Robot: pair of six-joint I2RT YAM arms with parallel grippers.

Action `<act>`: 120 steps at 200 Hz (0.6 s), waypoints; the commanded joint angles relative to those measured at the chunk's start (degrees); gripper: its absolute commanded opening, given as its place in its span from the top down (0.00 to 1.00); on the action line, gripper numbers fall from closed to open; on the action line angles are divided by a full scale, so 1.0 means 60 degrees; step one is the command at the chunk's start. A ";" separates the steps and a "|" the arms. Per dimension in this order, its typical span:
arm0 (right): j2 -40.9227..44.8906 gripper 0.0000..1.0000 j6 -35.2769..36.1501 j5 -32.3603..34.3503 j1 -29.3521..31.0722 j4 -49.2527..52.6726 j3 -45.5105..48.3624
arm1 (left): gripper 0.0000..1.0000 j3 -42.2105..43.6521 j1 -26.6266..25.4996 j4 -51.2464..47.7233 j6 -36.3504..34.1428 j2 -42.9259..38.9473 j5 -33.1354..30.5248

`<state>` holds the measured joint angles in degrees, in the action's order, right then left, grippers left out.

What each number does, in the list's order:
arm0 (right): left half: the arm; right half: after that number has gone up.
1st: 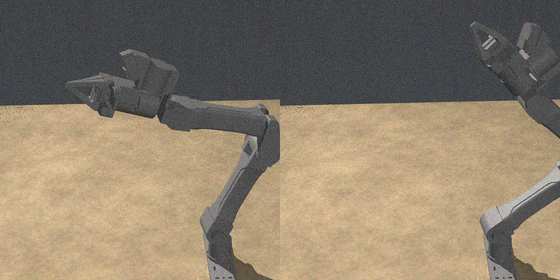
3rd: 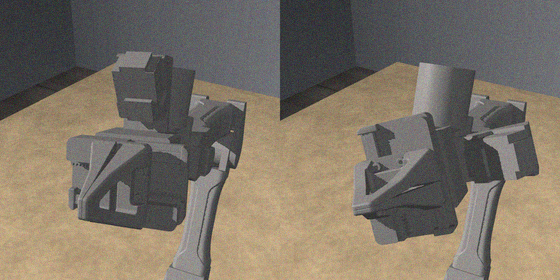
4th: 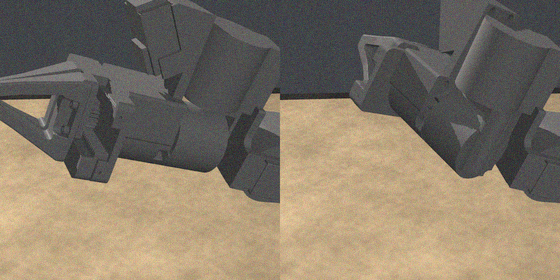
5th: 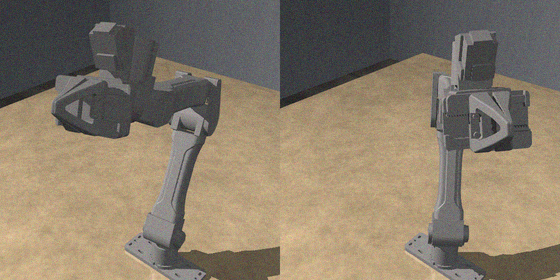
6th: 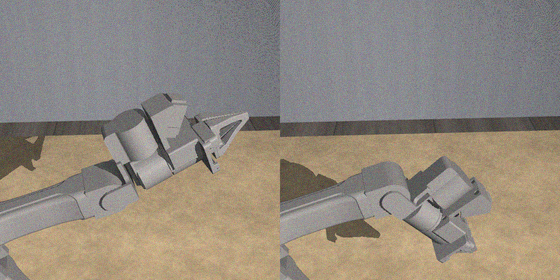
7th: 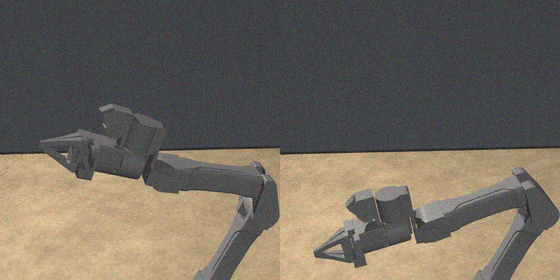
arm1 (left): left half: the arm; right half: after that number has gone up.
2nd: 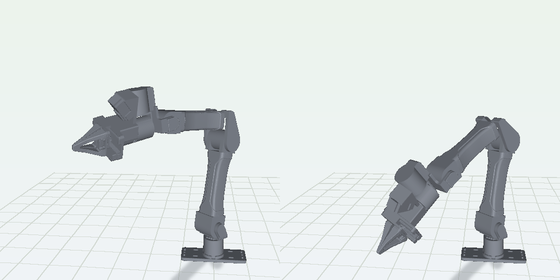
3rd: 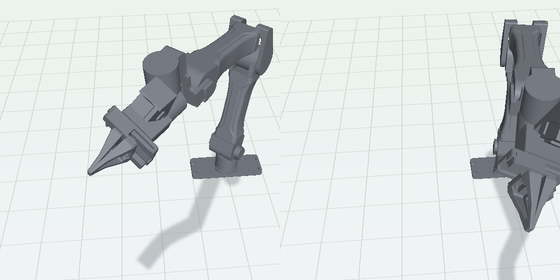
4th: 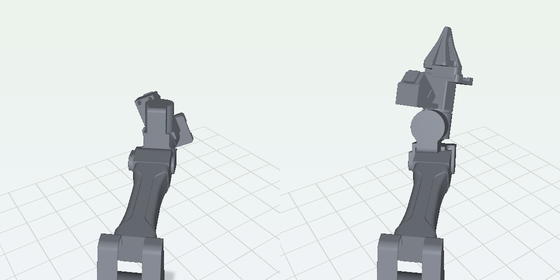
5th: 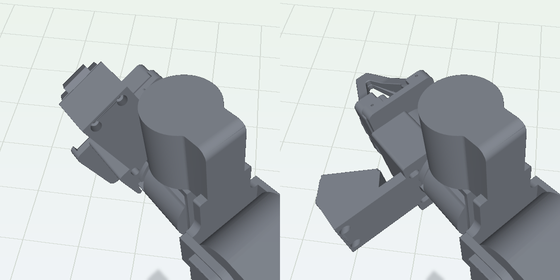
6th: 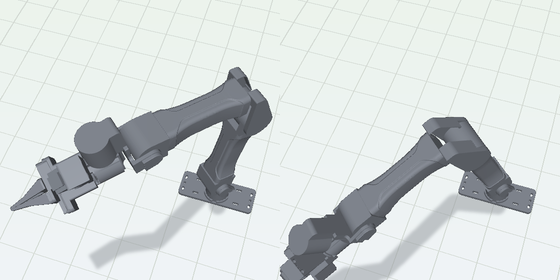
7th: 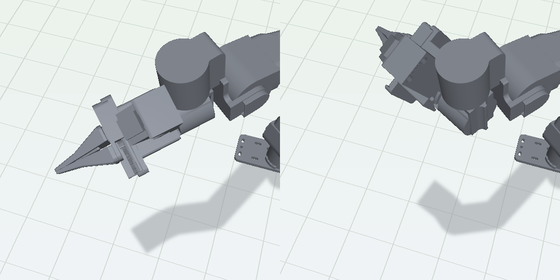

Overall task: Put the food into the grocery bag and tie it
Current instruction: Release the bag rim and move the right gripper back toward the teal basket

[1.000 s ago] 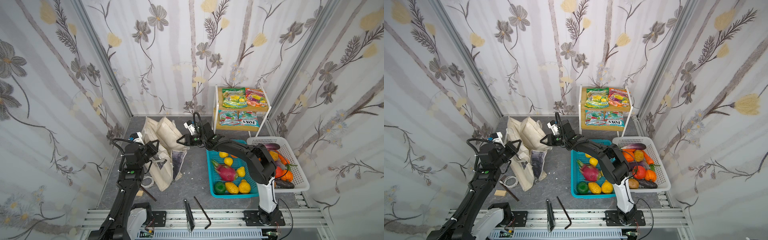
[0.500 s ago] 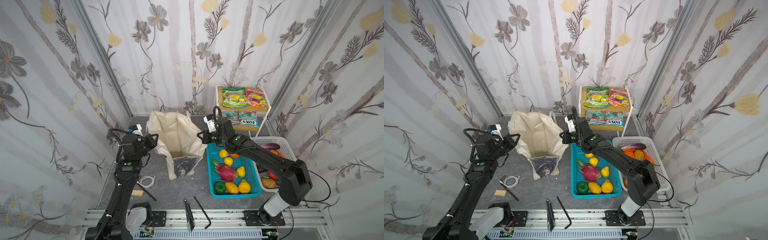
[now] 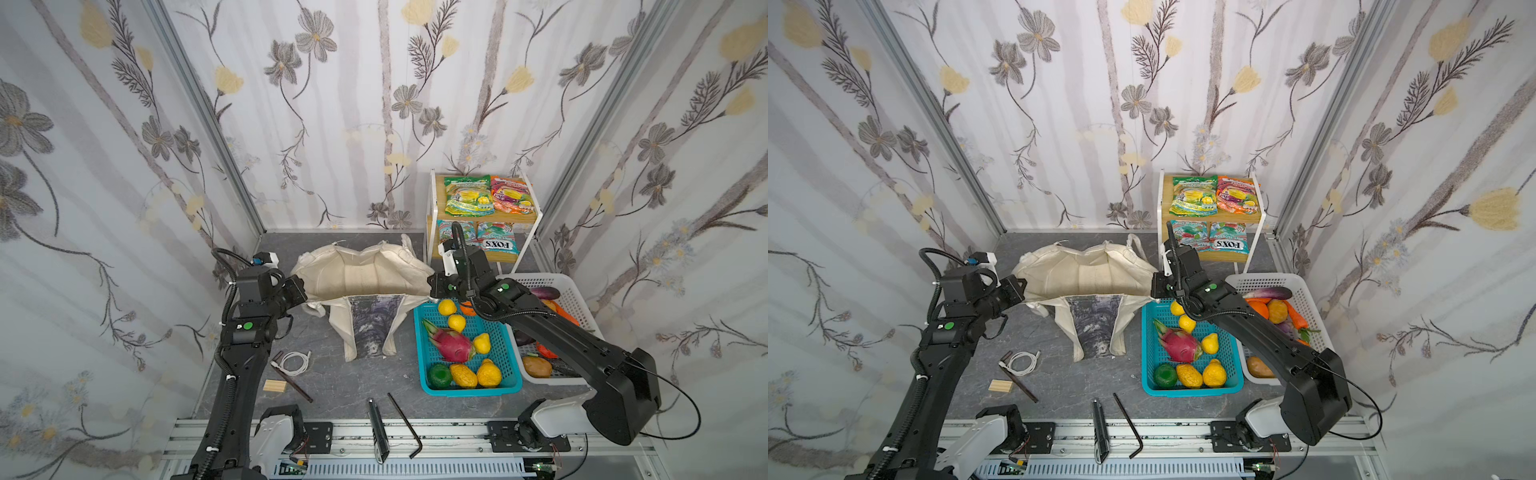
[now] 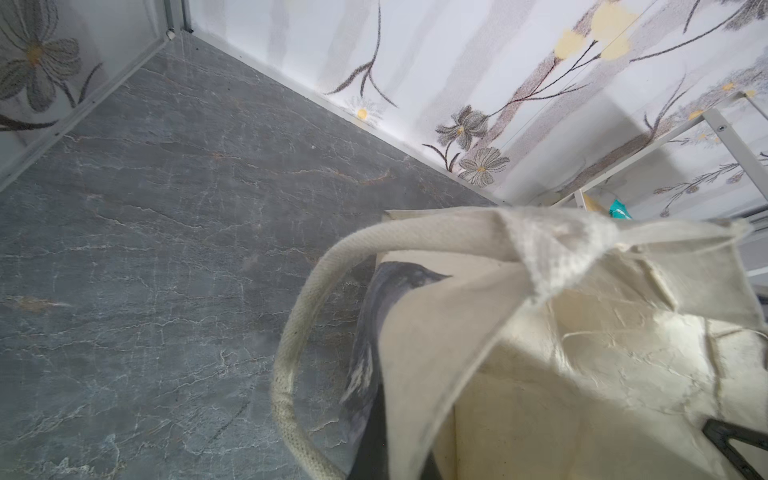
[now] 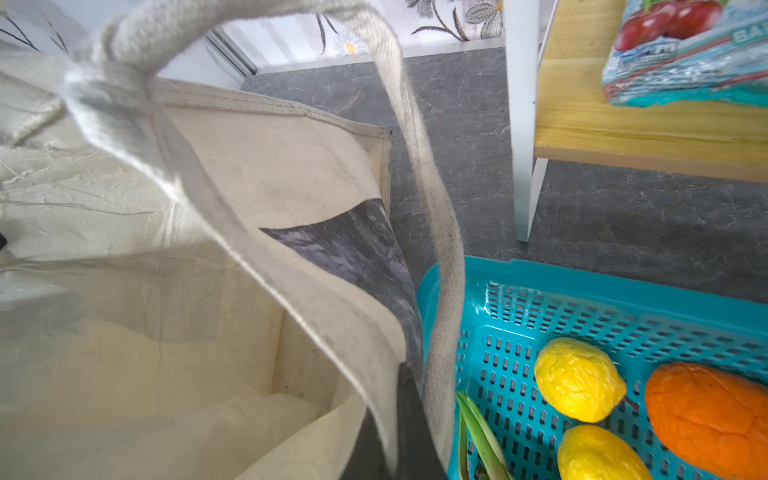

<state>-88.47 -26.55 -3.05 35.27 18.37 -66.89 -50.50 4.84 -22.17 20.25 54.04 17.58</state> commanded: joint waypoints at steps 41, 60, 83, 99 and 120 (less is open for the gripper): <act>0.0065 1.00 -0.0157 0.0483 0.0626 -0.0498 0.0200 | 0.99 0.0285 -0.1103 0.0255 0.0111 0.0680 0.1047; 0.0237 0.99 -0.0218 0.0165 0.0679 -0.0735 0.0425 | 0.95 0.0414 -0.1115 0.0503 0.0256 0.0488 0.0977; 0.0413 0.76 -0.0263 -0.0290 0.0697 -0.1079 0.0645 | 0.66 0.0535 -0.1115 0.0700 0.0370 0.0452 0.0902; 0.0487 0.50 -0.0195 -0.0110 0.0689 -0.1071 0.0635 | 0.49 0.0616 -0.1118 0.0786 0.0497 0.0498 0.0761; 0.0711 0.19 0.0202 -0.0004 0.0690 -0.1112 0.0591 | 0.46 0.0695 -0.1119 0.0966 0.0551 0.0526 0.0717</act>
<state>-85.58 -27.49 -3.25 39.35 14.92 -63.09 -46.74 -1.83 -19.42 22.55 57.06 22.50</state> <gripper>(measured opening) 0.655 0.539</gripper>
